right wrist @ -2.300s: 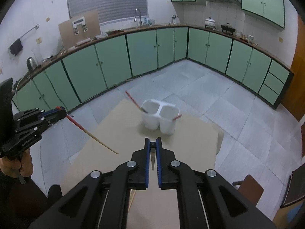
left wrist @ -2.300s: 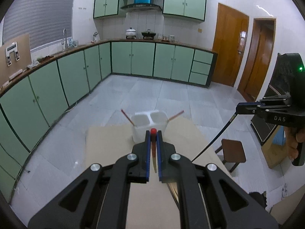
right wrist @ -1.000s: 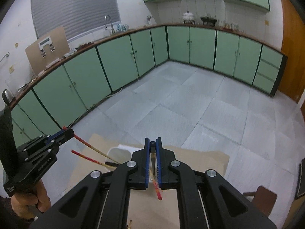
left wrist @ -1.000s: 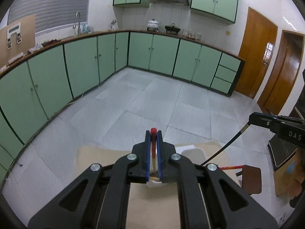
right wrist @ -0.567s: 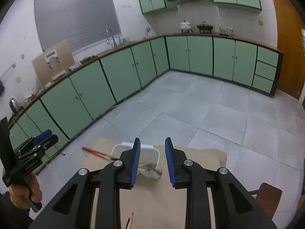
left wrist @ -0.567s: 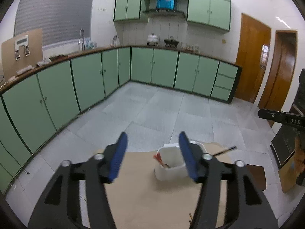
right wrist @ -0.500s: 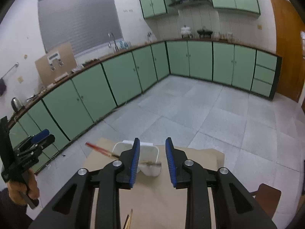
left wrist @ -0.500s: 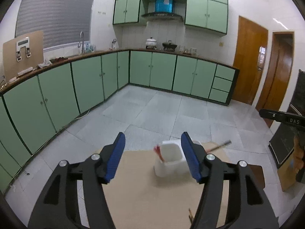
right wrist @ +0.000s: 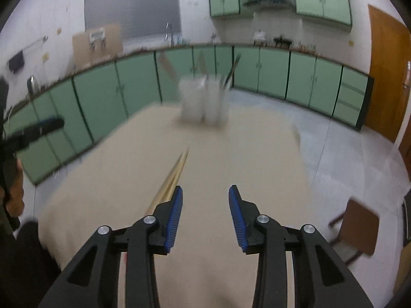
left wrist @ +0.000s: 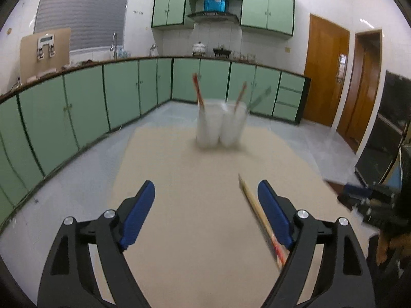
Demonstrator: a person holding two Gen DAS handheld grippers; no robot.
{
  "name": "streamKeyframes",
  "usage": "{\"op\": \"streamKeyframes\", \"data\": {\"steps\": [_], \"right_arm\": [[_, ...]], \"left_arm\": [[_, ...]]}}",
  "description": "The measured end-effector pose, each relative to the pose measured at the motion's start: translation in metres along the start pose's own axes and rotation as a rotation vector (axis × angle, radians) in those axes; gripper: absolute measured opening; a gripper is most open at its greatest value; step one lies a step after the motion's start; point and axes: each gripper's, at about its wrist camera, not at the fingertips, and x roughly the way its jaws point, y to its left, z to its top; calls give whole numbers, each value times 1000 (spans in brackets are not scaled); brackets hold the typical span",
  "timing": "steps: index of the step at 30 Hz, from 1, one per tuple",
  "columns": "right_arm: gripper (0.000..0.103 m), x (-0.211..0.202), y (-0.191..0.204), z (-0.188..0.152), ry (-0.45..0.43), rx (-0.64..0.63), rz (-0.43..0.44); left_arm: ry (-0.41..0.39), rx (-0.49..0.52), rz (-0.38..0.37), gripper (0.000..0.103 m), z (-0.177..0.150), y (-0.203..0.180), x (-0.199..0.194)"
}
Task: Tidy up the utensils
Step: 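Move back to the loose chopsticks and grasp the plain wooden one with the right tool, then grasp the black chopstick near its tip with the left tool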
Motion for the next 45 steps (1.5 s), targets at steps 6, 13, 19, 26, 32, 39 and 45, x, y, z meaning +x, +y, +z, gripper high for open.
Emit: {"op": "streamKeyframes", "data": {"steps": [6,13,19,26,32,39,45], "right_arm": [[37,26,45,-69,93,-45,45],[37,51,57,-65,110,-66,69],[36,65,54,-60,111,-94,59],[8,68,40,-60,101,-56,53],[7,56,22,-69,74,5,-3],[7,40,-6,-79,74,119,-63],[7,36,-10,-82,76,130,-56]], "left_arm": [[65,-15,-5,80,-72,-6,-12],[89,-45,10,80,-97,2,-11],[113,-39,6,80,-106,2,-3],[139,-13,-16,80,-113,-12,10],[155,9,-43,79,-118,-39,24],[204,63,-72,78,-127,-74,47],[229,127,-41,78,-134,-92,58]]}}
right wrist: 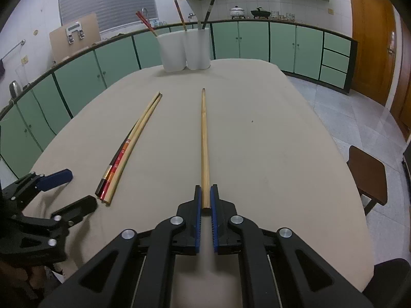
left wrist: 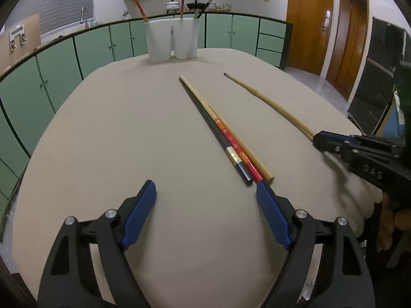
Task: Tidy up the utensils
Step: 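Grasp the black chopstick near its tip with the left tool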
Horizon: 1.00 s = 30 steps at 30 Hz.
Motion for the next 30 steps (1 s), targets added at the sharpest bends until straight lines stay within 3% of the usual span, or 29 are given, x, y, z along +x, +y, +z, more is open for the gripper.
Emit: {"op": "streamKeyframes", "data": {"steps": [8,15,24,27,29,30], "right_arm": [[7,-1,1,-3,-5,-11,3],[7,-2,1,-4,-7,-15,0],[9,1,8,-2,-8,-35,6],[11,4,11,-1,-12,-45,1],[10,5,13,0,-15,-47,-2],[10,5,14,0,-17,-45,-13]], "left_arm": [[0,-13,26,79,3,-2,3],[12,-88,69,78,2,19,-1],[8,-58,57,76,9,9,6],[-5,-76,69,58,11,11,7],[-17,-101,91,39,11,15,7],[-24,-134,124,21,10,20,6]]}}
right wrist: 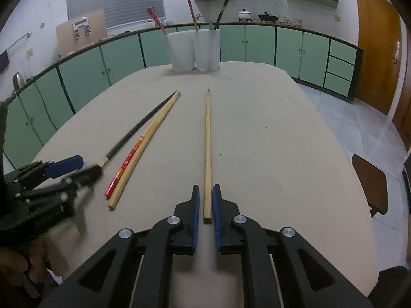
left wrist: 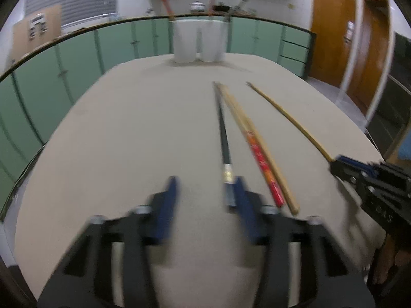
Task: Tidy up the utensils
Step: 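Grasp the black chopstick near its tip with the left tool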
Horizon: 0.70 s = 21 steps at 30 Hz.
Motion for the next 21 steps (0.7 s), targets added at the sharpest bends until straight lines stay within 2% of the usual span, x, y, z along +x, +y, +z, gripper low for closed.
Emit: {"op": "streamKeyframes", "data": {"steps": [1,4,8,10,11,13,14,17,19,21], "right_arm": [[8,0,0,0,-3,0,-23],[7,-1,-4,-1,-14,28,-97],[7,-4,-7,-2,-14,49,-108],[7,-5,-7,-3,-8,51,-83],[8,-5,-6,-3,-5,46,-66],[8,-6,-5,-4,-1,35,-46],[8,-8,-5,-5,0,32,-43],[8,-10,-7,-7,1,27,-41],[8,-10,-7,-6,1,28,-43],[9,-9,-5,-6,-2,25,-45]], "left_arm": [[-1,-29,25,13,0,4,1],[-10,-95,101,12,-2,15,-1],[-12,-117,137,13,-5,18,-8],[-3,-100,136,14,-6,18,-10],[1,-83,127,17,-5,17,-11],[3,-23,108,40,-3,16,-11],[-5,7,113,44,-2,17,-12],[-10,51,117,44,3,28,-11],[18,68,95,45,6,36,-4],[31,67,30,46,6,43,3]]}}
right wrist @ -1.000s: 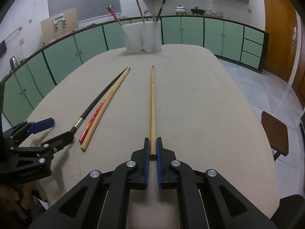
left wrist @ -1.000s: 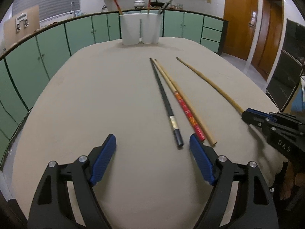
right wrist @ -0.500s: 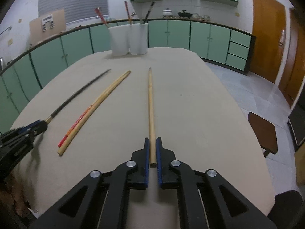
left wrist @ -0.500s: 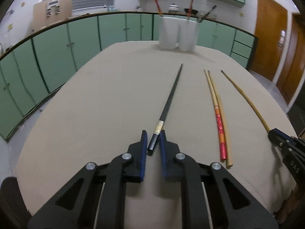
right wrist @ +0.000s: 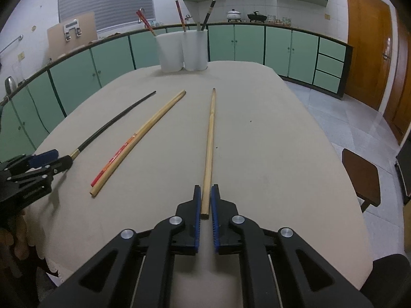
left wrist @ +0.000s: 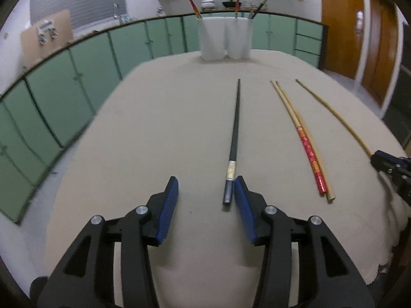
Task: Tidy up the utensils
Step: 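Grasp the black chopstick near its tip with the left tool, then lift both held chopsticks and carry them over the white holder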
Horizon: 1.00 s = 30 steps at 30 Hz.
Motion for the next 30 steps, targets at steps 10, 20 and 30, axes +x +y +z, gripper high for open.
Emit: {"op": "streamKeyframes", "data": {"steps": [10,20,30], "right_arm": [[10,2,3,0,-13,-15,-9],[17,-3,3,-3,-1,-12,17],[7,-20,-6,14,31,32,44]], "left_arm": [[-13,-59,-130,6,0,-1,1],[6,-94,-100,16,-19,-31,-23],[-2,-68,-94,6,-7,-29,-39]]}}
